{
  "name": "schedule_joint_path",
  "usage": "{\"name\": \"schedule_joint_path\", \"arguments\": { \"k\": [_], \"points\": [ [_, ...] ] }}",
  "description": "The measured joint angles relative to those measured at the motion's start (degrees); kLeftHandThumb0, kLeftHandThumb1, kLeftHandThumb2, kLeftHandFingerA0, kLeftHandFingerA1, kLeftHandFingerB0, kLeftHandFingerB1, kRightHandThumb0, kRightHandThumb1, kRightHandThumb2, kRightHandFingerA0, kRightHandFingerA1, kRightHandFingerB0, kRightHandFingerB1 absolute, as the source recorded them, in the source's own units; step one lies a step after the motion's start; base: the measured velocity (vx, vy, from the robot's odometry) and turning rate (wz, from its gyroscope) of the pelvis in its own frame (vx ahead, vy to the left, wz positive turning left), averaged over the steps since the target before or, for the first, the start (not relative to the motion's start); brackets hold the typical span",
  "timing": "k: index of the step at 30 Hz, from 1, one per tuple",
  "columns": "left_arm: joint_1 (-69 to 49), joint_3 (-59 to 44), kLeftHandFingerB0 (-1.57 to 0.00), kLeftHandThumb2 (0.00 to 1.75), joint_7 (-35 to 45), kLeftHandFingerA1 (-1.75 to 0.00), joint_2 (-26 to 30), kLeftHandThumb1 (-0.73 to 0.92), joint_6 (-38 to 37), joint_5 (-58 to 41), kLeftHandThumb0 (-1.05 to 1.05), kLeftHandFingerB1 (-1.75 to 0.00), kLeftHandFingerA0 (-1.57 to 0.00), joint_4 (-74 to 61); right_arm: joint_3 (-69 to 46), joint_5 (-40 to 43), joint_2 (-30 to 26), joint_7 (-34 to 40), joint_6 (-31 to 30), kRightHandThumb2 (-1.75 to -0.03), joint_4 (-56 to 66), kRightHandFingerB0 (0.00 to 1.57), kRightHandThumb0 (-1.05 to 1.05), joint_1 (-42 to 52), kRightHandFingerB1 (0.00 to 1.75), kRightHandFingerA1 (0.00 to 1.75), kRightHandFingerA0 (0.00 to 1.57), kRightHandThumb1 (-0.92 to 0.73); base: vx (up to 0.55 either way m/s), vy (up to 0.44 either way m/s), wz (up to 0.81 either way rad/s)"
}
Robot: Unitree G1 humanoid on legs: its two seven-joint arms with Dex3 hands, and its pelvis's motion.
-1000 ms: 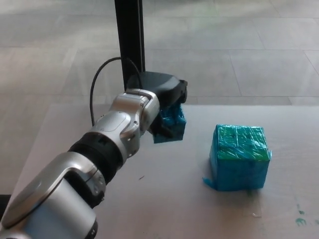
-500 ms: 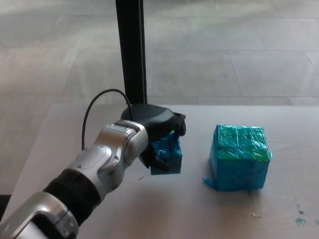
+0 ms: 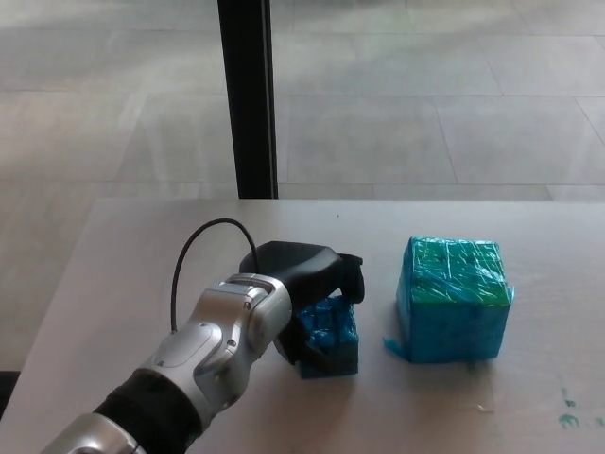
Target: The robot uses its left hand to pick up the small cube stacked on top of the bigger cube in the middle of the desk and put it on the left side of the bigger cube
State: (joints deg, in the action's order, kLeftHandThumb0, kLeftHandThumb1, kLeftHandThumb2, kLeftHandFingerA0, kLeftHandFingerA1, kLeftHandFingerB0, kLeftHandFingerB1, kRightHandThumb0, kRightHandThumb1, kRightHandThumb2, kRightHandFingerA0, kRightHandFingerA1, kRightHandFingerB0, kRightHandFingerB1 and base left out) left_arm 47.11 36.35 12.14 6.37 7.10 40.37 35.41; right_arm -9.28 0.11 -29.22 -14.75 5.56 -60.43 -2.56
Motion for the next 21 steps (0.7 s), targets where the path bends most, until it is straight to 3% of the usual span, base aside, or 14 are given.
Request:
{"name": "schedule_joint_path", "arguments": {
  "k": [6, 7, 8, 9, 10, 11, 12, 14, 15, 21],
  "points": [
    [0.62, 1.02, -0.75, 0.59, -1.17, -1.56, 0.68, 0.66, -0.02, 0.82, -0.43, -0.66, -0.82, 1.35, 0.05, -0.09, 0.0, 0.05, 0.18, -0.6, 0.15, 0.61, -0.33, 0.16, 0.49, 0.69, 0.68, -0.67, 0.0, 0.0, 0.0],
    [0.65, 1.12, -0.43, 0.6, -1.27, -1.18, 0.72, 0.69, -0.02, 0.95, -0.52, -0.54, -0.73, 1.43, 0.06, -0.11, 0.0, 0.05, 0.25, -0.59, 0.2, 0.62, -0.34, 0.21, 0.49, 0.69, 0.68, -0.64, 0.0, 0.0, 0.0],
    [0.91, 1.4, -0.22, 0.61, -1.04, -0.76, 0.79, 0.69, 0.0, 1.1, -0.65, -0.41, -0.38, 1.77, 0.05, -0.11, 0.0, 0.06, 0.26, -0.59, 0.2, 0.63, -0.34, 0.21, 0.49, 0.7, 0.69, -0.64, 0.0, 0.0, 0.0],
    [1.08, 1.61, -0.22, 0.61, -0.5, -0.76, 0.92, 0.69, 0.1, 1.19, -0.65, -0.41, -0.38, 1.93, 0.05, -0.12, 0.0, 0.07, 0.26, -0.59, 0.2, 0.63, -0.34, 0.22, 0.49, 0.7, 0.69, -0.64, 0.0, 0.0, 0.0],
    [1.2, 1.79, -0.05, 0.92, 0.06, -0.58, 1.06, 0.52, 0.28, 1.26, -0.75, -0.38, -0.16, 2.14, 0.05, -0.12, 0.0, 0.08, 0.27, -0.59, 0.2, 0.63, -0.34, 0.22, 0.49, 0.7, 0.68, -0.65, 0.0, 0.0, 0.0],
    [1.32, 2.06, 0.0, 0.96, 0.72, -0.09, 1.14, 0.55, 0.49, 1.34, -0.96, 0.0, 0.0, 2.32, 0.06, -0.13, 0.0, 0.08, 0.27, -0.59, 0.25, 0.63, -0.35, 0.24, 0.47, 0.67, 0.69, -0.63, 0.0, 0.0, 0.0],
    [1.47, 2.25, 0.0, 0.88, 1.47, 0.0, 1.13, 0.5, 0.84, 1.38, -0.97, 0.0, 0.0, 2.56, 0.07, -0.13, 0.0, 0.08, 0.26, -0.59, 0.27, 0.62, -0.33, 0.22, 0.48, 0.67, 0.68, -0.63, 0.0, 0.0, 0.0],
    [1.69, 2.3, 0.0, 0.89, 2.99, 0.0, 1.03, 0.5, 1.68, 1.37, -1.03, 0.0, 0.0, 3.12, 0.06, -0.13, 0.0, 0.08, 0.26, -0.59, 0.19, 0.63, -0.33, 0.18, 0.48, 0.65, 0.69, -0.62, 0.0, 0.0, 0.0],
    [1.82, 2.3, 0.0, 0.62, 3.73, 0.0, 1.01, 0.69, 2.06, 1.37, -1.05, 0.0, 0.0, 3.34, 0.06, -0.13, 0.0, 0.09, 0.32, -0.59, -0.02, 0.63, -0.33, 0.09, 0.47, 0.66, 0.69, -0.63, 0.0, 0.0, 0.0],
    [3.19, 1.26, 0.0, 0.65, 7.59, 0.0, 0.61, 0.68, 3.51, 1.01, -1.05, 0.0, 0.0, 3.87, -0.09, -0.08, -0.01, 0.02, 0.52, -0.58, -0.01, 0.6, -0.33, 0.05, 0.44, 0.64, 0.68, -0.61, 0.0, 0.0, 0.0]
  ]
}}
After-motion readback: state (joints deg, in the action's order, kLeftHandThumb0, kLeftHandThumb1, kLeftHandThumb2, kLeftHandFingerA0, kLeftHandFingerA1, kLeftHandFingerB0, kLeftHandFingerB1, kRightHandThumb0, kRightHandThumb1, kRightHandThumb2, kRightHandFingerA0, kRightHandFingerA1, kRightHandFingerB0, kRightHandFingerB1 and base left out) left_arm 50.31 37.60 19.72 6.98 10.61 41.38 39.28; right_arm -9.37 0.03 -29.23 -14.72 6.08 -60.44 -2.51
